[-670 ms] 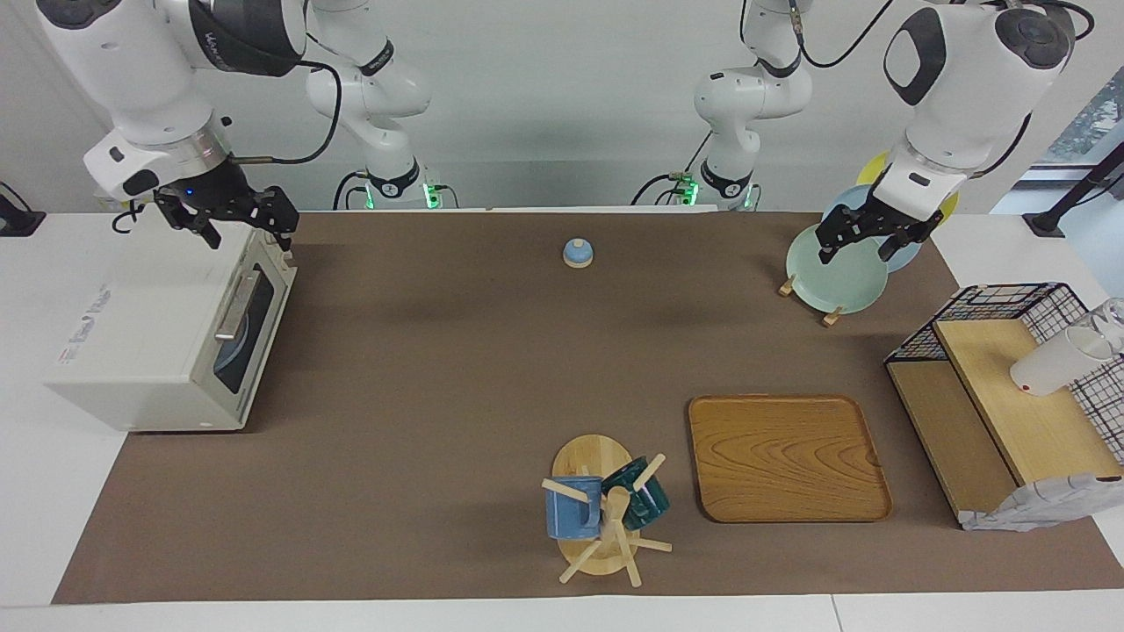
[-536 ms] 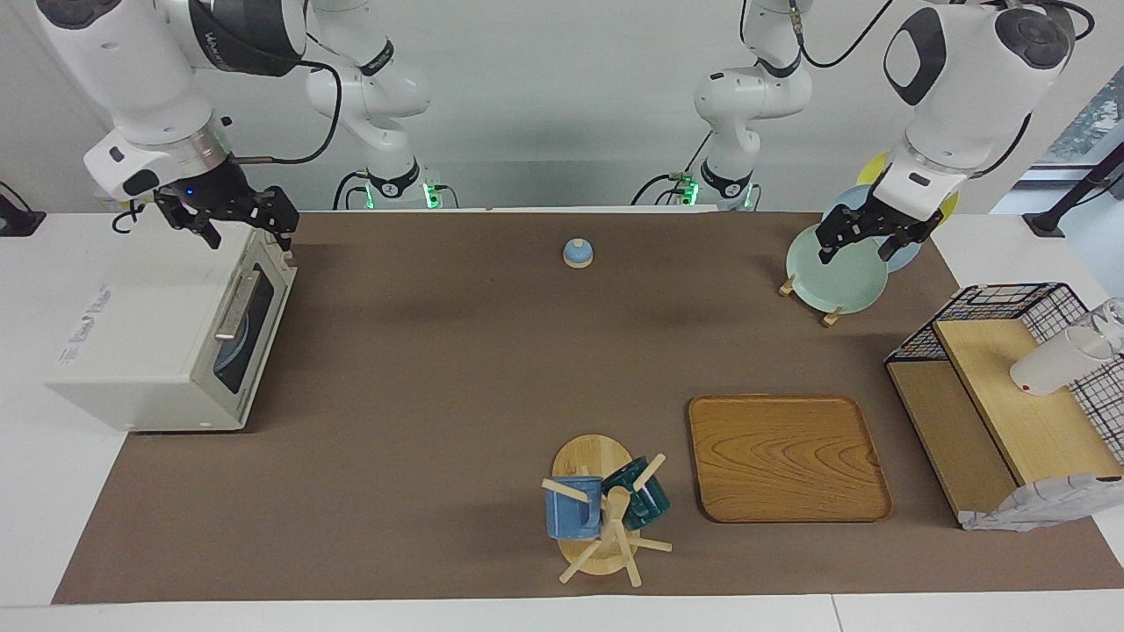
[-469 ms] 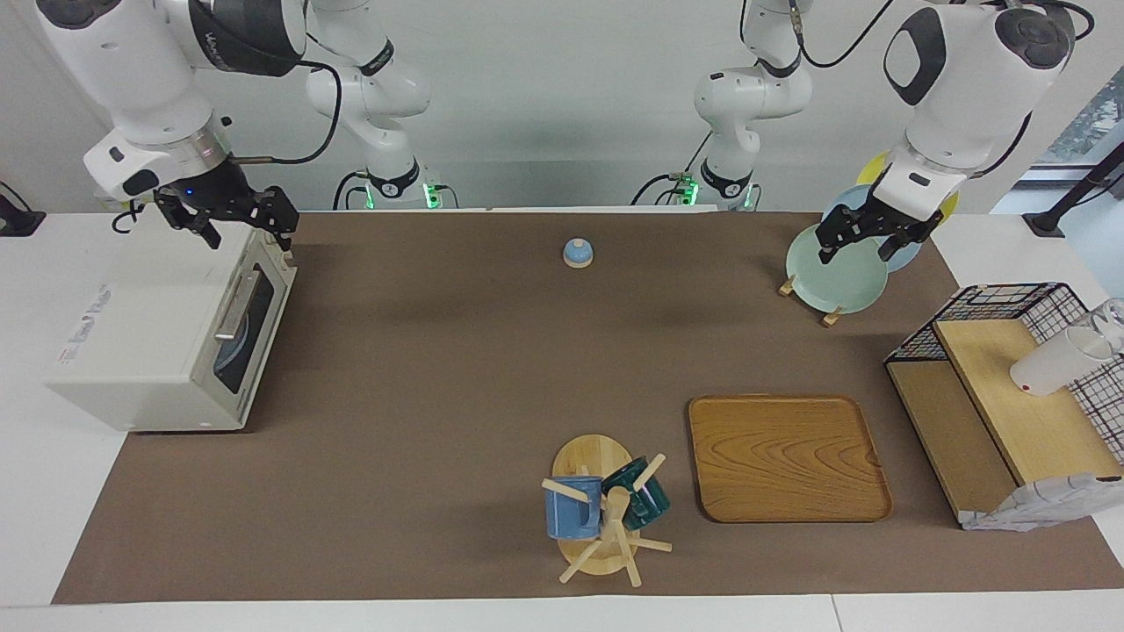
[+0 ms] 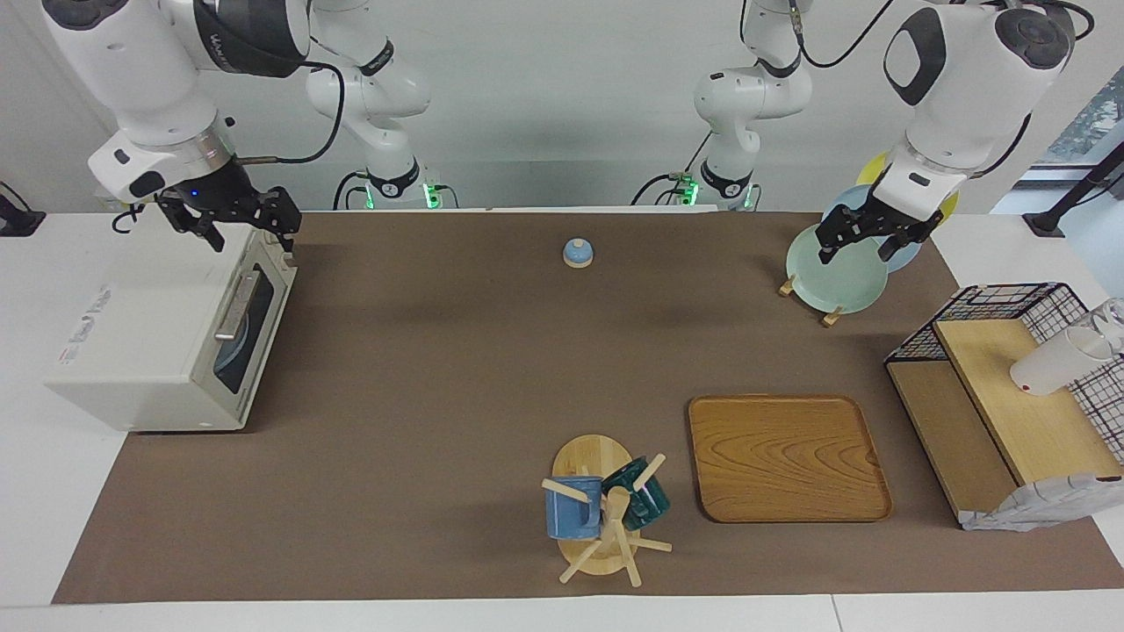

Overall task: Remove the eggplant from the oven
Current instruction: 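Reach the right gripper into the toaster oven toward the plate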

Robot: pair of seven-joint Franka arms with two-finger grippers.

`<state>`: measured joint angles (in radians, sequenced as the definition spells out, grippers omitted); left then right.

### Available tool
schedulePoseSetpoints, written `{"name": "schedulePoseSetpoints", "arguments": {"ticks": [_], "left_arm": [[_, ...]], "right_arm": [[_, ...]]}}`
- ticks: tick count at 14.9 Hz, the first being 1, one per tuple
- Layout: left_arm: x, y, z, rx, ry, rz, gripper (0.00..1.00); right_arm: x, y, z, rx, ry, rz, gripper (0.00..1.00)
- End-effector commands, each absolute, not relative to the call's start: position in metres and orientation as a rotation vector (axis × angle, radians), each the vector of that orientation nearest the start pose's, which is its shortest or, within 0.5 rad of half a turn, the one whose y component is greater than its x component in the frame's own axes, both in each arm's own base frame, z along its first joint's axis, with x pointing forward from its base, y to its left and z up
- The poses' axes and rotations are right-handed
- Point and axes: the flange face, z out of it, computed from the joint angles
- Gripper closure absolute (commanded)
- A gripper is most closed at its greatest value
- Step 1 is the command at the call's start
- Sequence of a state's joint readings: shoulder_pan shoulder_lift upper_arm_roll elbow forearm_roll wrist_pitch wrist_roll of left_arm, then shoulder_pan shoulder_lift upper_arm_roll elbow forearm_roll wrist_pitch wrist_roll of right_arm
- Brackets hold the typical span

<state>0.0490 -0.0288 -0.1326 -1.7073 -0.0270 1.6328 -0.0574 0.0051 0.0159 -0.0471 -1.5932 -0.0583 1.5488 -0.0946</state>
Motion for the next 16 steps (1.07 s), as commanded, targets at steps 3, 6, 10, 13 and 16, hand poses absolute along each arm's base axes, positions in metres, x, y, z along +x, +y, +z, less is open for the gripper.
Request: {"name": "schedulePoseSetpoints", "arguments": {"ticks": [3,6,10,13,16], "left_arm": [[0.539,-0.044,0.585,-3.142,0.039,0.066,0.0],[0.539,-0.045,0.585,-3.142,0.041,0.066,0.0],[0.539,-0.044,0.585,-3.142,0.039,0.066,0.0],[0.539,-0.045,0.585,-3.142,0.041,0.066,0.0],[0.539,-0.044,0.585,-3.142,0.039,0.066,0.0]], "right_arm": [[0.539,-0.065,0.574,-3.191,-0.072,0.065,1.0],[0.532,-0.081,0.542,-3.2,0.01,0.099,1.0],[0.527,-0.103,0.504,-3.213,0.06,0.1,1.0],[0.523,-0.104,0.486,-3.212,0.047,0.138,1.0],[0.52,-0.112,0.475,-3.222,0.053,0.14,1.0]]}}
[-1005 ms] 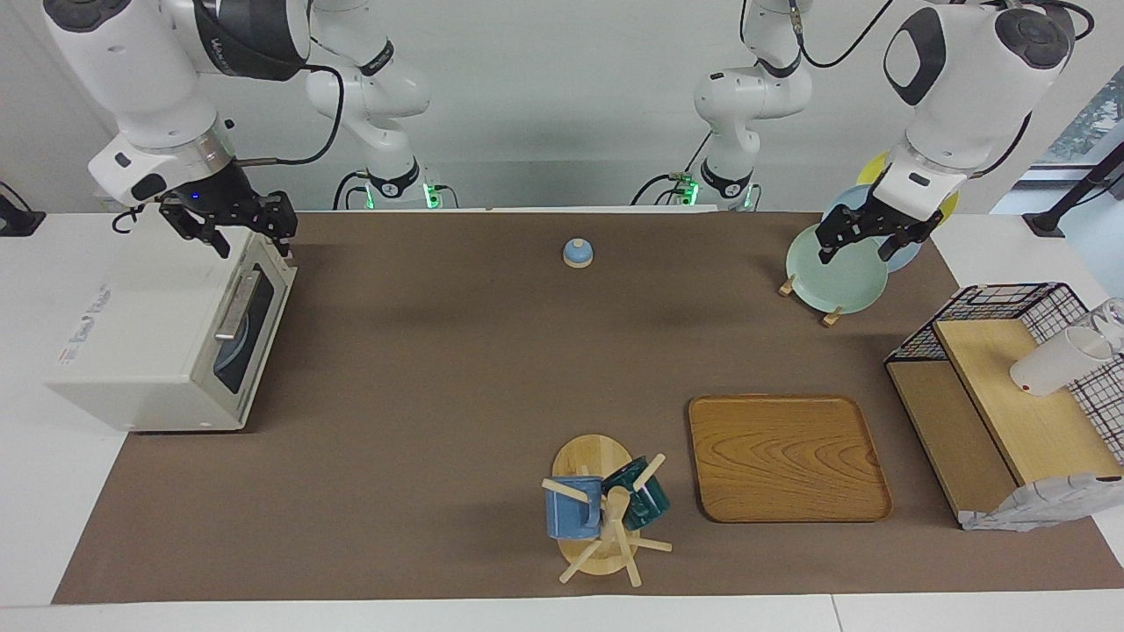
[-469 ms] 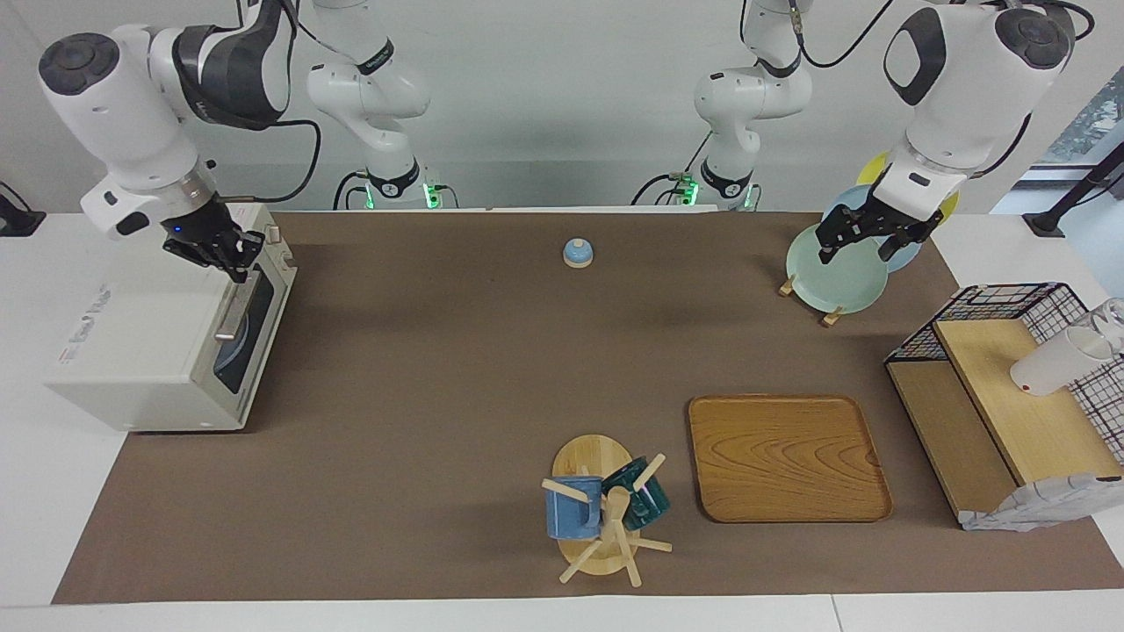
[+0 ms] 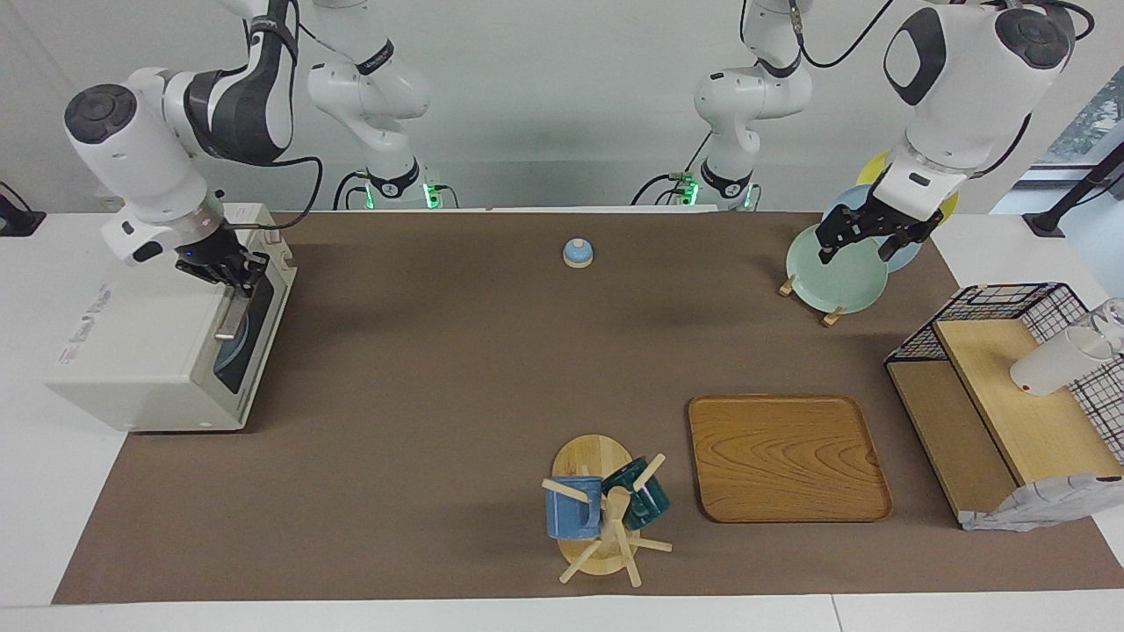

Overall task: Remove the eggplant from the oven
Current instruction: 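Reach the right gripper into the toaster oven toward the plate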

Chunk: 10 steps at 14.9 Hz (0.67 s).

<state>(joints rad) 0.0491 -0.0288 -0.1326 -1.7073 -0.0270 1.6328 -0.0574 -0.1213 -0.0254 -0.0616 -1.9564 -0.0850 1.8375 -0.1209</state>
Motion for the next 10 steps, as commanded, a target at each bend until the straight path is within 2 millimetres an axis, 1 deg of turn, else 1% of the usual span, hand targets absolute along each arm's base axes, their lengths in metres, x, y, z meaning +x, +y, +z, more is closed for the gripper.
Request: {"name": "schedulePoseSetpoints", "arguments": {"ticks": [1,3,5,6,8,9,10], "left_arm": [[0.539,-0.045,0.585,-3.142,0.041,0.066,0.0],[0.539,-0.045,0.585,-3.142,0.041,0.066,0.0],[0.539,-0.044,0.585,-3.142,0.039,0.066,0.0],[0.539,-0.044,0.585,-3.142,0.039,0.066,0.0],[0.539,-0.044,0.585,-3.142,0.039,0.066,0.0],[0.539,-0.044,0.585,-3.142,0.039,0.066,0.0],[0.539,-0.045,0.585,-3.142,0.041,0.066,0.0]], "right_arm": [[0.519,-0.113,0.468,-3.222,0.05,0.138,1.0],[0.516,-0.112,0.451,-3.22,0.029,0.135,1.0],[0.517,-0.099,0.439,-3.213,0.005,0.121,1.0],[0.519,-0.092,0.436,-3.208,-0.011,0.111,1.0],[0.529,-0.063,0.419,-3.211,-0.081,0.063,1.0],[0.532,-0.051,0.413,-3.213,-0.07,0.04,1.0],[0.533,-0.043,0.401,-3.213,-0.057,0.052,1.0]]}}
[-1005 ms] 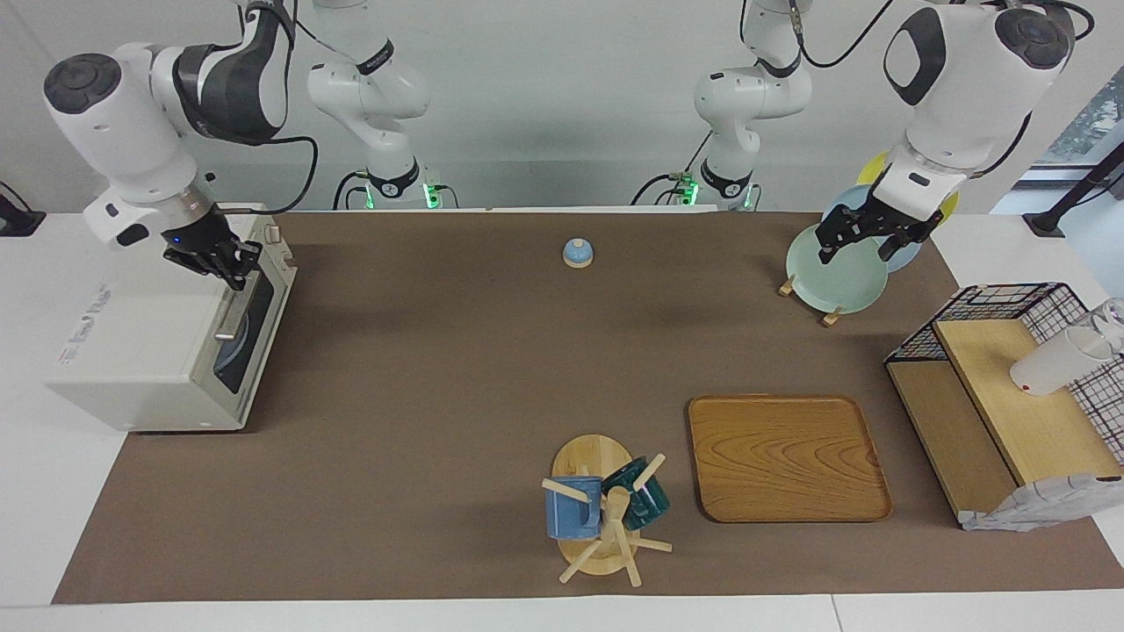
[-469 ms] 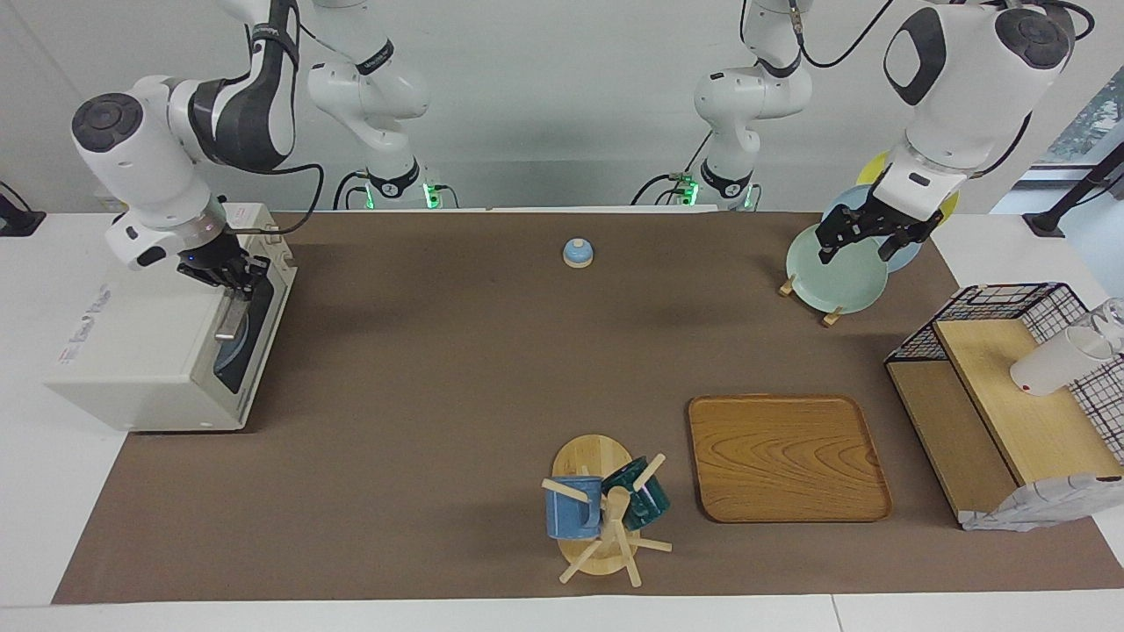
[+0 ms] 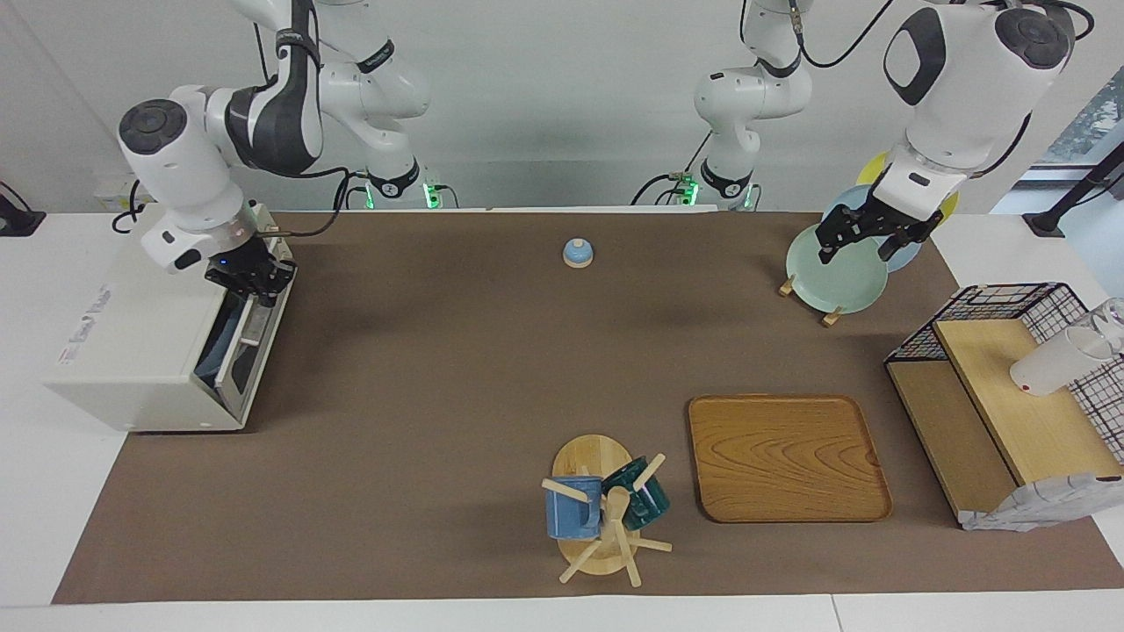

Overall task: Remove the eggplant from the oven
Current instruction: 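Grasp the light blue plate inside the oven with the right gripper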

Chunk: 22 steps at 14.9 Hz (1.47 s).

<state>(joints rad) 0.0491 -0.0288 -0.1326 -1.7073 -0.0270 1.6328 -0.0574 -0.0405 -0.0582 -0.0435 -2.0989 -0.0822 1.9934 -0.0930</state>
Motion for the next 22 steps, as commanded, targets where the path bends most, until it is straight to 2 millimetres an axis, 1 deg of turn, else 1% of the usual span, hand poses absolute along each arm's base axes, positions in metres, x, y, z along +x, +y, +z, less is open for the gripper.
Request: {"name": "schedulePoseSetpoints", "arguments": {"ticks": [1,3,4,7,8,9,10,11,12,14,15,16,17,18,19,20,22], "left_arm": [[0.539,-0.045,0.585,-3.142,0.041,0.066,0.0],[0.539,-0.045,0.585,-3.142,0.041,0.066,0.0],[0.539,-0.045,0.585,-3.142,0.041,0.066,0.0],[0.539,-0.044,0.585,-3.142,0.039,0.066,0.0],[0.539,-0.044,0.585,-3.142,0.039,0.066,0.0],[0.539,-0.045,0.585,-3.142,0.041,0.066,0.0],[0.539,-0.044,0.585,-3.142,0.039,0.066,0.0],[0.539,-0.044,0.585,-3.142,0.039,0.066,0.0],[0.539,-0.044,0.585,-3.142,0.039,0.066,0.0],[0.539,-0.045,0.585,-3.142,0.041,0.066,0.0],[0.539,-0.044,0.585,-3.142,0.039,0.066,0.0],[0.539,-0.045,0.585,-3.142,0.041,0.066,0.0],[0.539,-0.045,0.585,-3.142,0.041,0.066,0.0],[0.539,-0.046,0.585,-3.142,0.044,0.066,0.0],[0.539,-0.048,0.585,-3.141,0.049,0.066,0.0],[0.539,-0.047,0.585,-3.142,0.042,0.061,0.0],[0.539,-0.044,0.585,-3.142,0.032,0.061,0.0]], "right_arm": [[0.536,-0.042,0.392,-3.213,-0.048,0.037,1.0],[0.537,-0.04,0.373,-3.213,-0.057,-0.027,1.0],[0.536,-0.039,0.364,-3.211,-0.06,-0.037,1.0],[0.543,-0.038,0.331,-3.2,-0.05,-0.036,1.0],[0.545,-0.034,0.324,-3.179,-0.021,-0.041,1.0],[0.546,-0.025,0.314,-3.168,-0.022,-0.023,1.0],[0.547,-0.022,0.306,-3.161,-0.012,-0.021,1.0],[0.549,-0.02,0.304,-3.16,-0.001,-0.031,1.0],[0.549,-0.015,0.304,-3.16,0.006,-0.029,1.0],[0.554,0.004,0.31,-3.159,0.025,-0.013,1.0],[0.556,0.017,0.316,-3.159,0.031,0.013,1.0],[0.56,0.026,0.325,-3.16,0.063,0.036,1.0],[0.563,0.03,0.335,-3.162,0.108,0.057,1.0],[0.567,0.036,0.348,-3.165,0.125,0.078,0.8],[0.569,0.037,0.363,-3.172,0.115,0.087,0.49],[0.569,0.033,0.378,-3.18,0.116,0.089,0.45],[0.564,0.019,0.395,-3.192,0.138,0.1,0.44]]}}
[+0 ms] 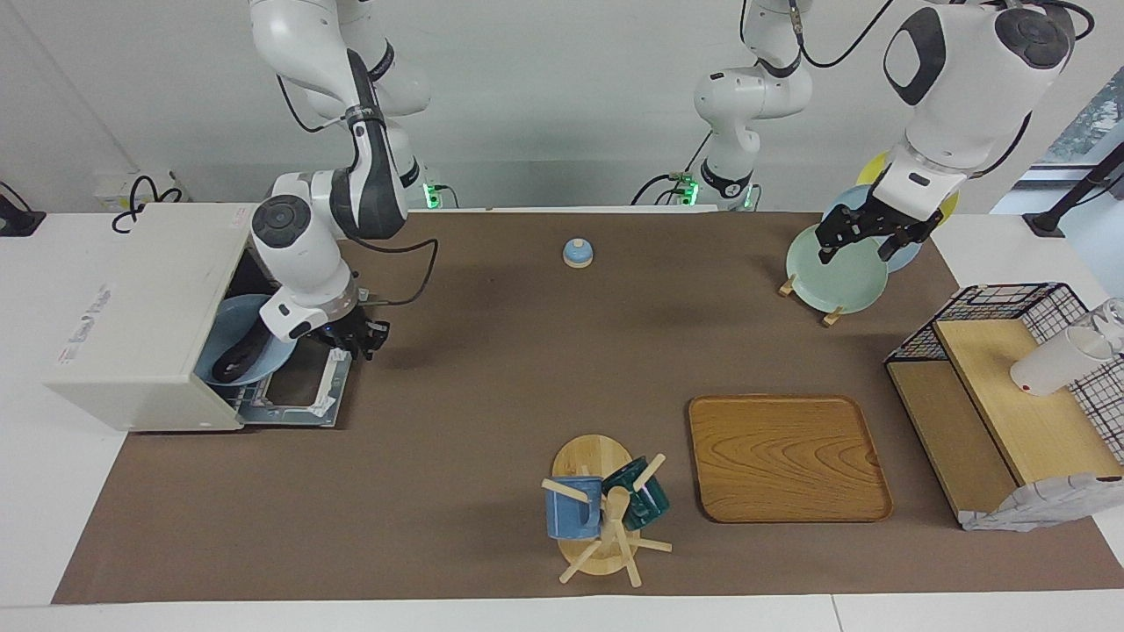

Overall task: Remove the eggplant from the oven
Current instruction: 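Grasp the light blue plate inside the oven with the right gripper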

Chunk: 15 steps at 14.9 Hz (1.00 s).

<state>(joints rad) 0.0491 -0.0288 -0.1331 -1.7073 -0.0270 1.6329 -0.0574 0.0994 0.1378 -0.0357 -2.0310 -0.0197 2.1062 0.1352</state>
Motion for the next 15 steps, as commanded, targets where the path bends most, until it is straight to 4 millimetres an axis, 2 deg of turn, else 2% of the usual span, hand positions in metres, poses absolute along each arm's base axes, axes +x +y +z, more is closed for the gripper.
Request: {"name": "schedulePoseSetpoints", "arguments": {"ticks": [1,4,8,9,12,13,14,15], "left_arm": [[0.539,-0.044,0.584,-3.142,0.032,0.066,0.0],[0.539,-0.045,0.585,-3.142,0.037,0.064,0.0],[0.538,-0.046,0.583,-3.143,0.039,0.083,0.0],[0.538,-0.046,0.582,-3.146,0.036,0.086,0.0],[0.538,-0.045,0.582,-3.154,0.035,0.087,0.0],[0.538,-0.045,0.582,-3.159,0.032,0.088,0.0],[0.538,-0.046,0.582,-3.166,0.031,0.089,0.0],[0.538,-0.047,0.582,-3.173,0.028,0.087,0.0]], "right_arm": [[0.562,0.012,0.4,-3.2,0.149,0.112,0.44],[0.557,-0.018,0.403,-3.206,0.191,0.149,0.44],[0.552,-0.04,0.399,-3.202,0.163,0.159,0.44],[0.546,-0.047,0.391,-3.199,0.151,0.178,0.45],[0.534,-0.059,0.373,-3.198,0.139,0.085,0.48],[0.533,-0.061,0.374,-3.199,0.104,0.074,0.54],[0.533,-0.063,0.374,-3.199,0.072,0.073,0.7],[0.531,-0.063,0.372,-3.199,0.038,0.079,0.93]]}}
